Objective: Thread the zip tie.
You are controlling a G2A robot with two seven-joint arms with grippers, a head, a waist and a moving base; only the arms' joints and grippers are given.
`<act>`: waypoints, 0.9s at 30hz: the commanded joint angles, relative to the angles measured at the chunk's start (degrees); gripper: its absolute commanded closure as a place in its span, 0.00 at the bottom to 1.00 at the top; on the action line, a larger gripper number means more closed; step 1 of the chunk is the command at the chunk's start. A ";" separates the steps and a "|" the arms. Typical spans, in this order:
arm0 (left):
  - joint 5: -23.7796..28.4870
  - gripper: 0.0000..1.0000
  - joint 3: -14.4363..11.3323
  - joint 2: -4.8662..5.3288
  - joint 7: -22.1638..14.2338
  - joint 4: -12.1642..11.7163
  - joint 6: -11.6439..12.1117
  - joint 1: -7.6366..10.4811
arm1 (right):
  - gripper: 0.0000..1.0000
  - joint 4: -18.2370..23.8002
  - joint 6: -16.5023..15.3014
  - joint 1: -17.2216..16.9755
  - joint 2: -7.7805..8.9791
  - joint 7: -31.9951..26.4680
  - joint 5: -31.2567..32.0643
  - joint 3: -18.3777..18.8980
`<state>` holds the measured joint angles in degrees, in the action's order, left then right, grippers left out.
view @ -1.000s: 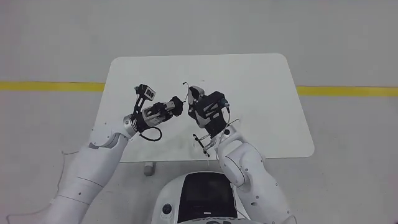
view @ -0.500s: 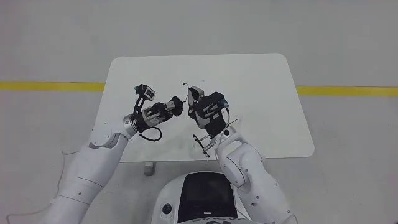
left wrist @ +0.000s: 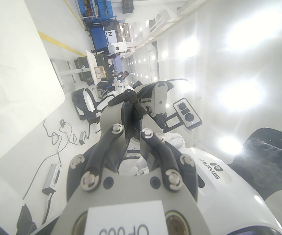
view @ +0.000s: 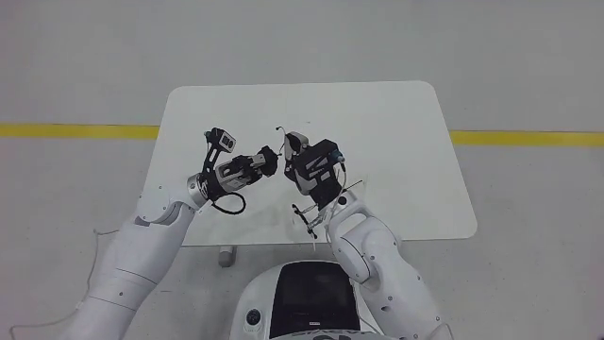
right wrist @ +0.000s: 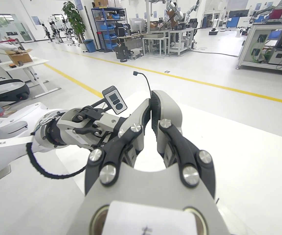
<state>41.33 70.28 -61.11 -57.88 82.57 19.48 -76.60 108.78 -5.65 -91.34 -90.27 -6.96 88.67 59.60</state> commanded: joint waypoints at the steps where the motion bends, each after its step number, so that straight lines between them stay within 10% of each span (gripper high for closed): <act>1: 0.00 1.00 0.00 0.00 0.00 0.00 0.00 0.00 | 1.00 0.03 0.15 0.04 0.11 0.06 -0.13 -0.02; 27: 0.00 1.00 0.00 0.00 0.00 0.00 0.00 0.00 | 1.00 -0.22 1.34 1.13 1.49 -0.29 -1.46 -0.52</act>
<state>41.33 70.28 -61.11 -57.88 82.57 19.48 -76.60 108.56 -4.37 -90.23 -88.83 -7.23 87.21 59.10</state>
